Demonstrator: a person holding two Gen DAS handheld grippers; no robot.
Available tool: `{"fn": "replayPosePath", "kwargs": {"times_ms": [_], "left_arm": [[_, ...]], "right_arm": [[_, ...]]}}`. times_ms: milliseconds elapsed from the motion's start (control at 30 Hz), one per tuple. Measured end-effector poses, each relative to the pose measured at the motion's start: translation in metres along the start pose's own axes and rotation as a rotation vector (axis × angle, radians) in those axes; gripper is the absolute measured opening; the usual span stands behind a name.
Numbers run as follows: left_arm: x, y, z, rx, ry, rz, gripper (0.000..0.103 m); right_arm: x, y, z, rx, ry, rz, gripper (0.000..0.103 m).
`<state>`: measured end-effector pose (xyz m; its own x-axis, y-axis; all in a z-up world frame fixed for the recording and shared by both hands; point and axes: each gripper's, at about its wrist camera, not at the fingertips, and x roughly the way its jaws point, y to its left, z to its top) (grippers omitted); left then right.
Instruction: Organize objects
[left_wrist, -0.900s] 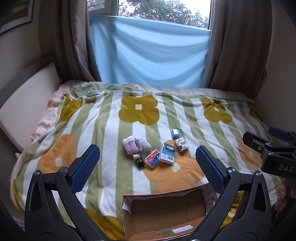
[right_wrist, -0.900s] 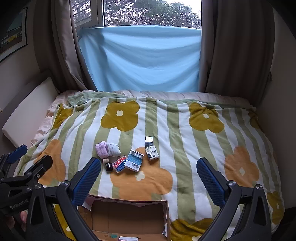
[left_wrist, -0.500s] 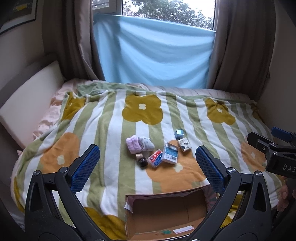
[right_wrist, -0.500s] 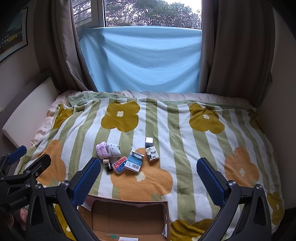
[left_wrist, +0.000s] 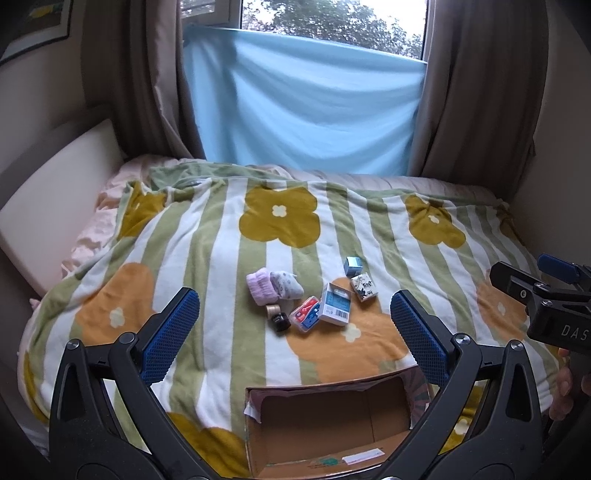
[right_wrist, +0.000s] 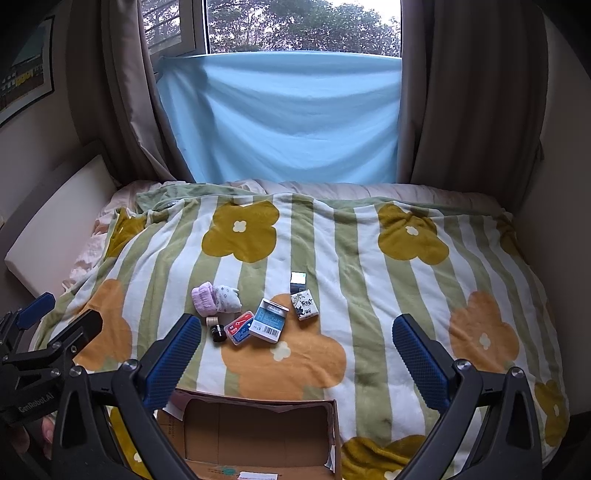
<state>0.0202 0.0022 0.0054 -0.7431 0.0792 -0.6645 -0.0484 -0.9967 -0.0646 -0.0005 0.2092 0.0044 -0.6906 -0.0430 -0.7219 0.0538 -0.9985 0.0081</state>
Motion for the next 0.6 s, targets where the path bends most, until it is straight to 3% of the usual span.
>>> {"fn": "replayPosePath", "kwargs": {"times_ms": [600], "left_arm": [[-0.0007, 0.0026, 0.0018, -0.004, -0.003, 0.002, 0.103]], "right_arm": [[-0.0003, -0.0016, 0.0001, 0.000, 0.000, 0.003, 0.103]]}}
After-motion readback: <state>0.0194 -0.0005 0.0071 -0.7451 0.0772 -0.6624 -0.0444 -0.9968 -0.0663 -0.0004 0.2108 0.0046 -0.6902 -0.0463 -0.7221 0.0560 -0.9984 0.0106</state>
